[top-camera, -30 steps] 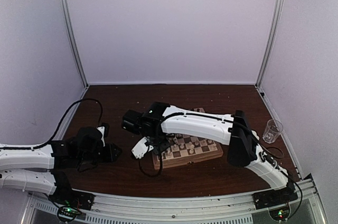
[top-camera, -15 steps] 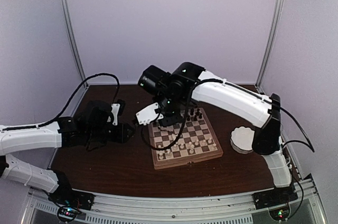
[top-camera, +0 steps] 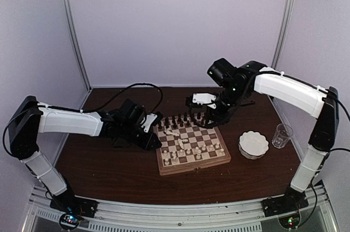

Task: Set up the chess pieces on the board
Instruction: Pick up the chess pile from the chessboard, then pick up the knight from the chess pile, then place the bishop on f1.

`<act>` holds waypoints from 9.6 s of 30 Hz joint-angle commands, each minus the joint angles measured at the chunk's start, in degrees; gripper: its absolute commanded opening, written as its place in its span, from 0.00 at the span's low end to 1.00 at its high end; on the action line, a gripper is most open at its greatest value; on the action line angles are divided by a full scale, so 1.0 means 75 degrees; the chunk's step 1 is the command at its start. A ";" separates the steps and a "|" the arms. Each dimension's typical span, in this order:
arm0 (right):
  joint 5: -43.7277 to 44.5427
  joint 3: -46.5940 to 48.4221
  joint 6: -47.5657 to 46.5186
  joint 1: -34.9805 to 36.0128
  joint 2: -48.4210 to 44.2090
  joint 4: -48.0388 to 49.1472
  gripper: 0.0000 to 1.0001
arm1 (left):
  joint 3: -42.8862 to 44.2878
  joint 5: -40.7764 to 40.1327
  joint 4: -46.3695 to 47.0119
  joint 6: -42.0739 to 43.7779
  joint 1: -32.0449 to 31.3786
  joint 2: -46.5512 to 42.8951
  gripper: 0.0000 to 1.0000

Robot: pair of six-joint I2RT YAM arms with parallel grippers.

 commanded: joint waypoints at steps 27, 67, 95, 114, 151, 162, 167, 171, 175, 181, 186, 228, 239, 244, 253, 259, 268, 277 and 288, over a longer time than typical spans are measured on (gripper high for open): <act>-0.1280 -0.1549 0.0719 -0.0430 -0.1071 0.1398 0.40 | 0.0831 0.1071 0.0547 0.0944 0.0179 0.1471 0.15; -0.1884 0.0421 -0.0421 -0.0423 0.2325 0.1133 0.33 | 0.0015 -0.1756 0.0579 0.0623 0.0280 -0.1413 0.59; -0.1627 0.1546 -0.0697 -0.0114 0.3950 0.0935 0.33 | -0.0492 -0.1679 0.0452 0.0164 0.0418 -0.2519 0.59; -0.1546 0.0877 -0.0497 -0.0175 0.2365 0.1044 0.10 | -0.0106 -0.1311 0.1400 -0.1042 0.0429 -0.1363 0.57; -0.3357 0.1266 0.1942 -0.0377 0.0127 0.1117 0.09 | -0.1546 0.2014 1.0933 -0.1000 -0.0098 0.0951 0.55; -0.3493 0.1332 0.2056 -0.0376 0.0187 0.1122 0.10 | -0.0984 0.2043 1.0652 -0.0973 -0.0098 0.1326 0.42; -0.3495 0.1319 0.2076 -0.0376 0.0193 0.1136 0.10 | -0.0866 0.2095 1.0518 -0.0990 -0.0092 0.1298 0.29; -0.3497 0.1281 0.2082 -0.0378 0.0194 0.1146 0.10 | -0.0768 0.1977 1.0049 -0.1051 -0.0097 0.1191 0.12; -0.3427 0.1271 0.2101 -0.0399 0.0160 0.1172 0.10 | -0.0733 0.2022 0.9849 -0.1099 -0.0089 0.1146 0.10; -0.2422 0.1434 0.1216 -0.0493 0.0047 0.0614 0.09 | -0.0933 0.1813 0.8858 -0.1137 -0.0097 0.0560 0.09; -0.0684 0.1107 -0.0495 -0.0495 -0.0122 0.0001 0.10 | -0.1239 0.1371 0.7153 -0.0818 -0.0098 -0.0500 0.09; 0.5497 -0.0635 -0.2563 0.2735 0.1769 -0.2381 0.10 | -0.2454 -0.0455 0.4411 -0.0156 -0.0086 -0.3092 0.09; 0.6161 -0.0792 -0.2536 0.2776 0.2171 -0.2108 0.11 | -0.2582 -0.0401 0.4527 -0.0290 -0.0086 -0.3098 0.09; 0.6297 -0.0779 -0.2540 0.2782 0.2280 -0.1947 0.12 | -0.2612 -0.0374 0.4550 -0.0339 -0.0085 -0.3087 0.09; 0.6322 -0.0864 -0.2563 0.2777 0.2333 -0.1811 0.15 | -0.2578 -0.0329 0.4557 -0.0364 -0.0086 -0.3027 0.09; 0.6278 -0.0992 -0.2564 0.2776 0.2311 -0.1740 0.22 | -0.2548 -0.0310 0.4527 -0.0381 -0.0078 -0.2976 0.09; 0.6264 -0.1006 -0.2540 0.2783 0.2251 -0.1723 0.24 | -0.2473 -0.0219 0.4509 -0.0410 -0.0083 -0.2871 0.09; 0.5574 -0.0934 -0.2746 0.2776 0.0897 -0.2197 0.31 | -0.2321 -0.0089 0.4503 -0.0424 -0.0086 -0.2694 0.08; 0.2410 -0.0472 -0.2312 0.1822 -0.0970 -0.2294 0.35 | -0.1708 0.0169 0.3613 -0.0177 -0.0086 -0.2556 0.08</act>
